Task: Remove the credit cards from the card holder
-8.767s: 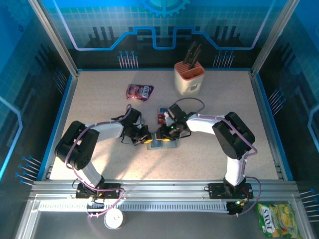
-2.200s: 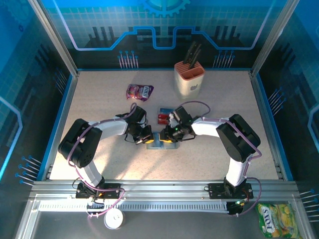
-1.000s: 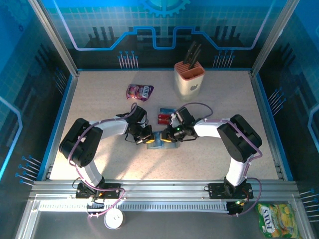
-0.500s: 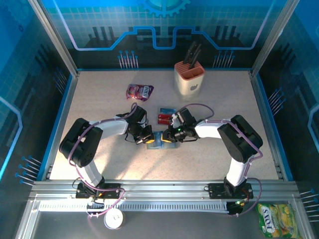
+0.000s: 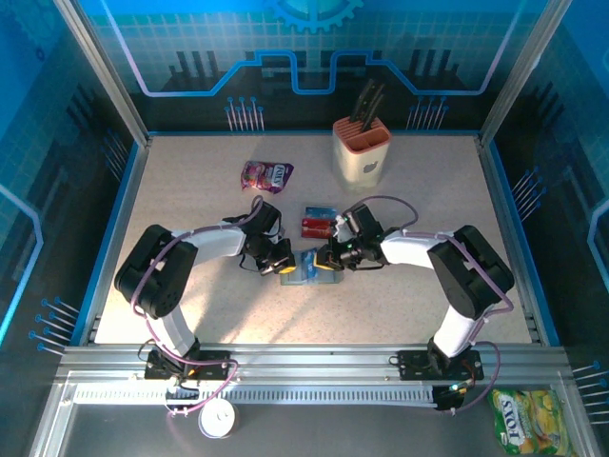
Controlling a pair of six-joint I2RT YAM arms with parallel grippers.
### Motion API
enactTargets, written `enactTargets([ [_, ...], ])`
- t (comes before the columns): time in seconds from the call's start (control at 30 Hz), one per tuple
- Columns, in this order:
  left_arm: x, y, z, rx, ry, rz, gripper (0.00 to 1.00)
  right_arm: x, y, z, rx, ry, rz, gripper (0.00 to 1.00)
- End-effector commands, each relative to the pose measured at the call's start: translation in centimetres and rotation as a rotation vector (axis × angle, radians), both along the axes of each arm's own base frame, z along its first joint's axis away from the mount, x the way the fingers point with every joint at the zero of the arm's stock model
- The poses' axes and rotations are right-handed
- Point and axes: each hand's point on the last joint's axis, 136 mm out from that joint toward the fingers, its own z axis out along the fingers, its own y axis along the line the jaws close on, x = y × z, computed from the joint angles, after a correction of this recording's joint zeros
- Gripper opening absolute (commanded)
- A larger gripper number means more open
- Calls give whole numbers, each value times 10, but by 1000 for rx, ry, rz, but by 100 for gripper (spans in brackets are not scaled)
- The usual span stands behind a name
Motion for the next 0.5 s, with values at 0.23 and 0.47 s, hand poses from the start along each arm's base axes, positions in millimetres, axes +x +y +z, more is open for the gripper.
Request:
enactTargets([
  [0.23,-11,7,-15,57,61,-14,0,-7,-23,14,-43,-24,19,6],
  [0.47,-10,6,-5,42,42,-11,0,-3,-23,19,-50,-45,41,4],
])
